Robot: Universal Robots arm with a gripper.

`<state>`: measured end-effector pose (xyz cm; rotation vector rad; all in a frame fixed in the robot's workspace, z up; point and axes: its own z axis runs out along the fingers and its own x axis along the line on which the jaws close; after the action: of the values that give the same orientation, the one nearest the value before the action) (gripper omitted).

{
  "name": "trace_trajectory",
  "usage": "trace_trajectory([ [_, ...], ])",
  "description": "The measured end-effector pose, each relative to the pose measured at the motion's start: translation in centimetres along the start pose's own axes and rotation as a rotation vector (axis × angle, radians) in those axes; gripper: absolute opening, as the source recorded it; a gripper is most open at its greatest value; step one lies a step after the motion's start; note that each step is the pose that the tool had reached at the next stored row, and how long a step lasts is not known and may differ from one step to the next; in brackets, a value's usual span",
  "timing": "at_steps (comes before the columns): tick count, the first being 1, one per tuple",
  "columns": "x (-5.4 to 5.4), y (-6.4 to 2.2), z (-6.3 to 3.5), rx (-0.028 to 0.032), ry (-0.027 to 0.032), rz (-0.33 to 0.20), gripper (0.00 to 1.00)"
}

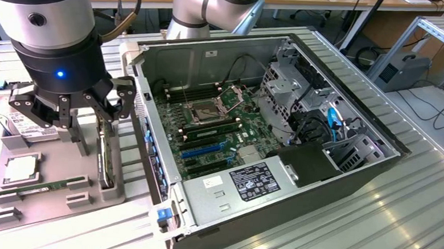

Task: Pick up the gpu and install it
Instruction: 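Pick up the gpu and move the gpu toward the slot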

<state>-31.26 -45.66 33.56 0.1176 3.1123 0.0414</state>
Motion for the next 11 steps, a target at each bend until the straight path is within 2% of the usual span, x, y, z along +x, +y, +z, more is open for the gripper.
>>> trace_trajectory([
  [11,0.01,-0.01,0.23,0.0000,0.0000,0.000,0.54],
])
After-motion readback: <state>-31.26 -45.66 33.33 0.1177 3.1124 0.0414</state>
